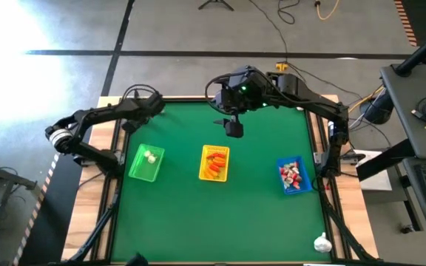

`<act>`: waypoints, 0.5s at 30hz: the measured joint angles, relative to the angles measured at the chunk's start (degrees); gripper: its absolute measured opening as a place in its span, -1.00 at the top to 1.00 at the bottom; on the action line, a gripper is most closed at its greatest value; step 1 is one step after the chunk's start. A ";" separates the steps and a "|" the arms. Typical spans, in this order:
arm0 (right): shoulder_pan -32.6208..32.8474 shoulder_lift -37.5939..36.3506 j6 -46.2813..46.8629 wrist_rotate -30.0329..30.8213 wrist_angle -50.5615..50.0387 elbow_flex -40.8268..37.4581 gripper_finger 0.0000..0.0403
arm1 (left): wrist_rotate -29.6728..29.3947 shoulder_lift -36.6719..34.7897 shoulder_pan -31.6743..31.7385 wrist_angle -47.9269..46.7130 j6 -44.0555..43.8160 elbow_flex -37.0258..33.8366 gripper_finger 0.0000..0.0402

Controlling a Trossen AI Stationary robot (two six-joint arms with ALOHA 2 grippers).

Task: Sort produce into baskets
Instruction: Put the white garlic into the green bin

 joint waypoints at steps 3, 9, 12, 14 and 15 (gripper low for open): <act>-0.19 0.09 -0.47 -0.03 0.27 -0.02 -0.61 | -1.22 0.00 1.18 4.04 -4.41 -2.61 -0.16; -0.54 0.68 -1.06 -0.03 0.38 -0.07 -0.61 | -1.38 0.00 5.65 11.86 -5.86 -7.10 -0.16; -1.04 1.02 -0.67 -0.12 0.44 -0.07 -0.61 | 0.21 0.41 8.15 13.16 -3.78 -7.51 -0.16; -1.41 1.24 -0.41 -0.27 0.50 -0.07 -0.61 | 2.49 1.96 9.45 13.23 -2.82 -7.51 -0.16; -1.45 1.39 -0.41 -0.32 0.91 -0.07 -0.61 | 3.72 3.08 9.83 13.07 -2.57 -7.33 -0.16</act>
